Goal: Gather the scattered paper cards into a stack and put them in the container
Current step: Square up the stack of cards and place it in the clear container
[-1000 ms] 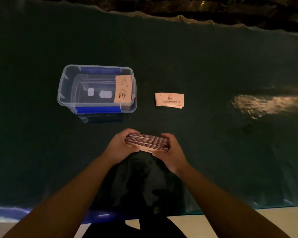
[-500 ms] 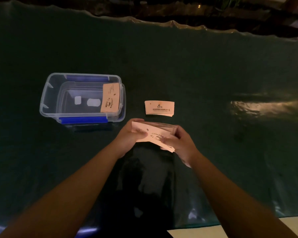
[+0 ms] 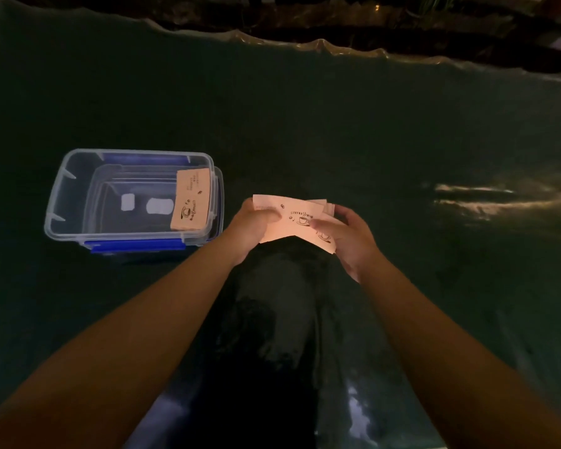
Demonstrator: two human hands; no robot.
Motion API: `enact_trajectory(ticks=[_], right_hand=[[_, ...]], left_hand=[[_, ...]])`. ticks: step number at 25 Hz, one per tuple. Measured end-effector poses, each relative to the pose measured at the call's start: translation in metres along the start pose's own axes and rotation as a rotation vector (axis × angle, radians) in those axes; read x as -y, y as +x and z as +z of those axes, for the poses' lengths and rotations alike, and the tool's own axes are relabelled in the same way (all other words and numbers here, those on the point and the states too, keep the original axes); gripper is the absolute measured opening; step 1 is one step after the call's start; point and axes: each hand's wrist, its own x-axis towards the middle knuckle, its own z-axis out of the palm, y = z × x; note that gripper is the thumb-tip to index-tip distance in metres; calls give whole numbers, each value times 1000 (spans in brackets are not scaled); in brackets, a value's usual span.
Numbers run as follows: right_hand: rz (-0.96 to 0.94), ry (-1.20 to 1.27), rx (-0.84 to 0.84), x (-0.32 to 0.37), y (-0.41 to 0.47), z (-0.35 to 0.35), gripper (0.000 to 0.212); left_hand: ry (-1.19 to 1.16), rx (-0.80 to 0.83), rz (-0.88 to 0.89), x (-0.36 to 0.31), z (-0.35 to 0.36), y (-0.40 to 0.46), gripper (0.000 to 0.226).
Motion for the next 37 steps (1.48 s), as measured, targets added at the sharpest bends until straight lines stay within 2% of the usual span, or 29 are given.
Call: enact_trajectory(ticks=[5, 6, 9, 12, 17, 20, 23, 27, 29, 31, 34, 36, 37], right_hand=[[68, -117, -14, 15, 24, -1, 45], [77, -136, -20, 17, 28, -1, 46], [116, -190, -49, 19, 38, 2, 49], [142, -240, -75, 20, 44, 5, 52], [120, -303, -90, 20, 48, 1, 70], [80, -317, -56, 22, 47, 1, 76], [34, -360, 15, 26, 46, 3, 85], [-111, -669, 140, 27, 46, 0, 113], [-143, -829, 190, 28, 46, -1, 120], [-156, -935, 197, 30, 47, -1, 113], [-222, -1041, 185, 35, 52, 0, 86], [-265, -1088, 185, 36, 54, 0, 73], [-267, -1100, 186, 36, 54, -1, 74]], left_hand=[[86, 2, -21, -23, 4, 18, 21], [107, 12, -9, -24, 5, 22, 25], [199, 17, -21, -27, 7, 29, 55], [337, 0, -13, -24, 7, 34, 67], [351, -37, 126, -27, 0, 33, 94], [530, 49, 282, -29, 0, 31, 100], [730, 152, 294, -30, 1, 29, 125], [909, 130, 327, -29, 6, 33, 126], [944, 120, 345, -28, 6, 35, 121], [967, 117, 371, -26, 5, 37, 112], [964, 98, 409, -24, 3, 40, 93], [968, 92, 417, -25, 1, 41, 89], [968, 97, 412, -26, 0, 40, 93]])
